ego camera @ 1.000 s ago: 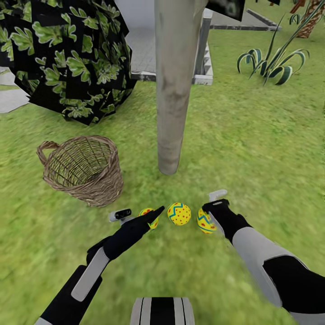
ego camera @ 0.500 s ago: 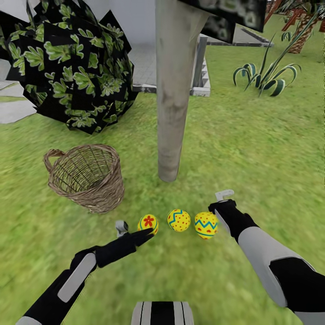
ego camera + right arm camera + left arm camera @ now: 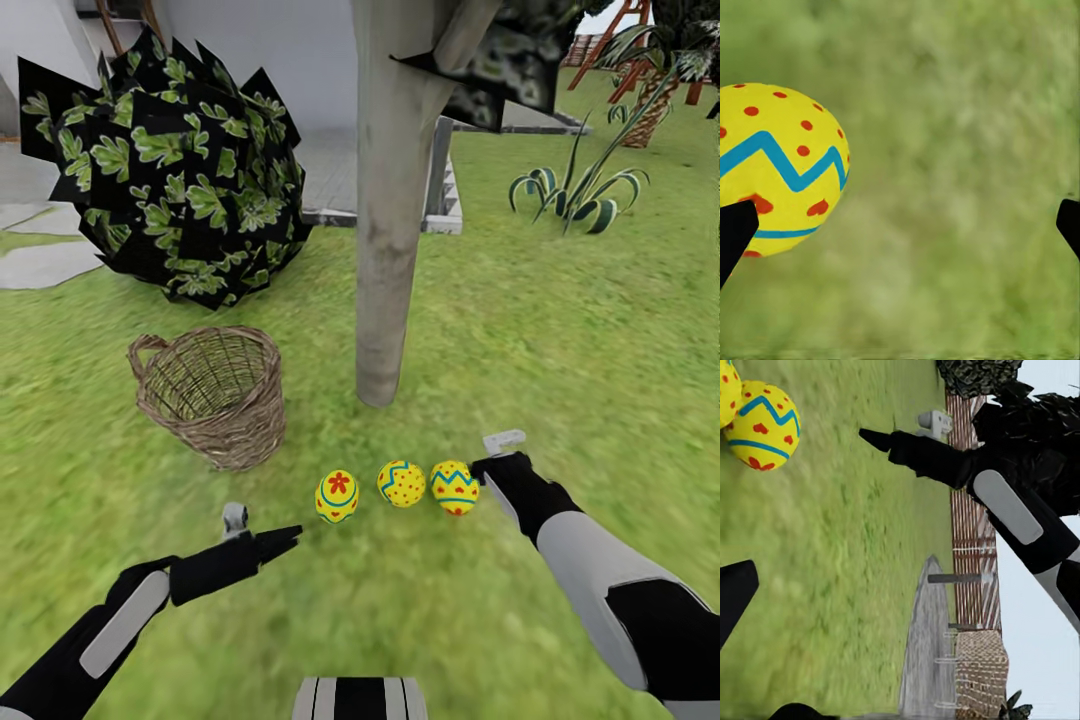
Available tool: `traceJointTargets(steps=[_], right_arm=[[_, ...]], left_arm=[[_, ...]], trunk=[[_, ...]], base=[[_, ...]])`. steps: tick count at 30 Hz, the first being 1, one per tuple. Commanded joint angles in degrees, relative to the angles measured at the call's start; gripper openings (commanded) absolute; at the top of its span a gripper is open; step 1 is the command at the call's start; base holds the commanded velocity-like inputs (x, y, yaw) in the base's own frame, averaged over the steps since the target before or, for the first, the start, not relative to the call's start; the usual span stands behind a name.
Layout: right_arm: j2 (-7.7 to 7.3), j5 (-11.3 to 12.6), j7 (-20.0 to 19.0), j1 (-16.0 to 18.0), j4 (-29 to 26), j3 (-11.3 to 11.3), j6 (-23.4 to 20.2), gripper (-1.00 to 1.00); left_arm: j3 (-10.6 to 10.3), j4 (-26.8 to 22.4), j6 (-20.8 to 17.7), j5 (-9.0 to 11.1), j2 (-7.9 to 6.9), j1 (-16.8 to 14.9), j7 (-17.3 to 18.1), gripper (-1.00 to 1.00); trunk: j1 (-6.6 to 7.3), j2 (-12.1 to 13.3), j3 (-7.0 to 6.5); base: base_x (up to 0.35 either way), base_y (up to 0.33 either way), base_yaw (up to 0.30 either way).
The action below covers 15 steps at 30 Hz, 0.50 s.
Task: Take the three Easter eggs out of the wicker basket on the lawn in the garden, then place them on the lawn next to a single tree (choose any tree) so that all three eggs are next to the same tree and none are left in the basket.
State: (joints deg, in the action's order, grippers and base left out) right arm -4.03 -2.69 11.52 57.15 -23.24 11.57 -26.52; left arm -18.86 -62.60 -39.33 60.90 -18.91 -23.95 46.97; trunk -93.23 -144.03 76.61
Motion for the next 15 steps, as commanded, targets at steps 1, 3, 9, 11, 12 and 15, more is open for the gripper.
traceJointTargets(steps=[1,3,9,11,12,15], right_arm=[[-0.43,0.4,-1.0,-0.6,-0.1,0.4,-0.5,1.0],[-1.49,1.5,-3.6,-3.9,0.2,0.4,-0.5,1.0],[-1.49,1.5,-4.1,-14.1,-0.3,0.3,0.5,1.0],[-1.1,1.5,-4.9,-14.5,-0.2,0.4,1.7,1.0],[-1.09,1.5,-5.7,-14.7,-0.1,0.4,2.8,1.0],[-1.25,1.7,-6.8,-15.0,0.3,0.3,5.4,1.0]], left_arm=[[-0.1,0.2,-0.4,0.1,-0.06,0.0,0.0,1.0],[-0.3,1.0,-0.4,-0.3,-0.03,0.0,-0.1,1.0],[-2.9,12.0,0.8,-4.2,0.8,0.0,0.2,1.0],[-3.0,14.3,3.2,-4.2,0.58,0.0,0.3,1.0],[-3.0,15.4,4.3,-4.2,0.48,0.0,0.3,1.0],[-2.8,19.5,7.2,-4.2,-0.22,0.0,0.4,1.0]], trunk=[[0.03,0.0,-0.19],[0.09,0.0,-0.63],[0.24,0.1,-1.96],[0.29,0.1,-2.41],[0.32,0.1,-2.63],[0.4,0.2,-3.29]], base=[[0.0,0.0,0.0],[0.0,0.0,0.0],[0.0,0.0,0.0],[0.0,0.0,0.0],[0.0,0.0,0.0],[0.0,0.0,0.0]])
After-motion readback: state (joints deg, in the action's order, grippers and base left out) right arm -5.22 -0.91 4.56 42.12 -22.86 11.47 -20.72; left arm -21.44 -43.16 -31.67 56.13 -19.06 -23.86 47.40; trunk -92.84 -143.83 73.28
